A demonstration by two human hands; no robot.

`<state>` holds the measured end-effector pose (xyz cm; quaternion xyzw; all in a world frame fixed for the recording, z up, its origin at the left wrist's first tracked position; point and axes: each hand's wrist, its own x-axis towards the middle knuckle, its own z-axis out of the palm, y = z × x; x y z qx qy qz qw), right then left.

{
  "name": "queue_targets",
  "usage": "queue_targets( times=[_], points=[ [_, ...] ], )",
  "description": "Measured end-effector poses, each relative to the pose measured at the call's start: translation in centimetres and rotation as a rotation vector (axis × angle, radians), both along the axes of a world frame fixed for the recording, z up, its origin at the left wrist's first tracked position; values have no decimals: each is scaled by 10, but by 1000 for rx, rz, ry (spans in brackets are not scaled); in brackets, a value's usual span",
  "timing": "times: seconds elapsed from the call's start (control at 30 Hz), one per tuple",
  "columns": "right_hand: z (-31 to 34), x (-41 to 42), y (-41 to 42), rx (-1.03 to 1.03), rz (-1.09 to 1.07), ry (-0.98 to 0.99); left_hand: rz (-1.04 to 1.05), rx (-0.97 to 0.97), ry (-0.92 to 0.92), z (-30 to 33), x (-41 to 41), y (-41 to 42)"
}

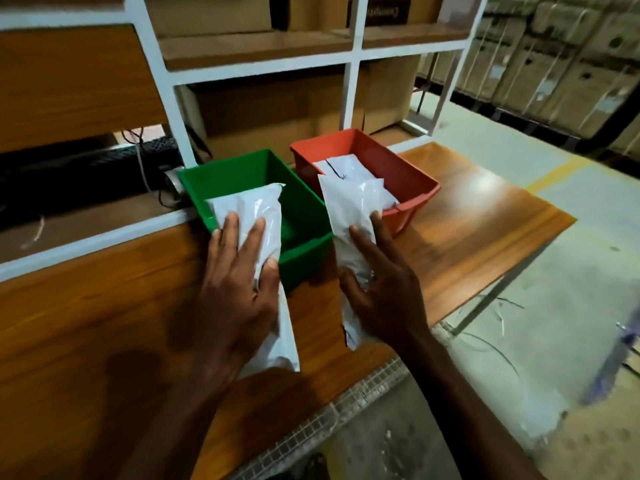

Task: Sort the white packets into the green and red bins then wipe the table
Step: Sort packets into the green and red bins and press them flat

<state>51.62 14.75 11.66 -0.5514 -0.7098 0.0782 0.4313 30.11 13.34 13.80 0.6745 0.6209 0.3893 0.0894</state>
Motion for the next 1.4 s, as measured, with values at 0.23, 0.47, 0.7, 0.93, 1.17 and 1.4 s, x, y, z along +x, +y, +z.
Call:
queue_targets(
  times=[0.23,0.47,0.7,0.93,1.17,1.4],
  points=[
    [31,-26,113,-9,229,-93,211,-34,25,20,-12,62],
    [21,-82,201,-103,428,-182,428,-74,62,22,-19,99],
    [-37,-117,261,-427,428,-466,463,-74,28,14,-29,117],
    [-72,-124,285,-604,416,-525,397,-72,26,-5,-31,127],
    [-80,-126,282,-685,411,-613,354,-47,-16,-17,-44,137],
    [-51,-132,280,-637,411,-541,347,-51,-43,-17,-48,141]
  ],
)
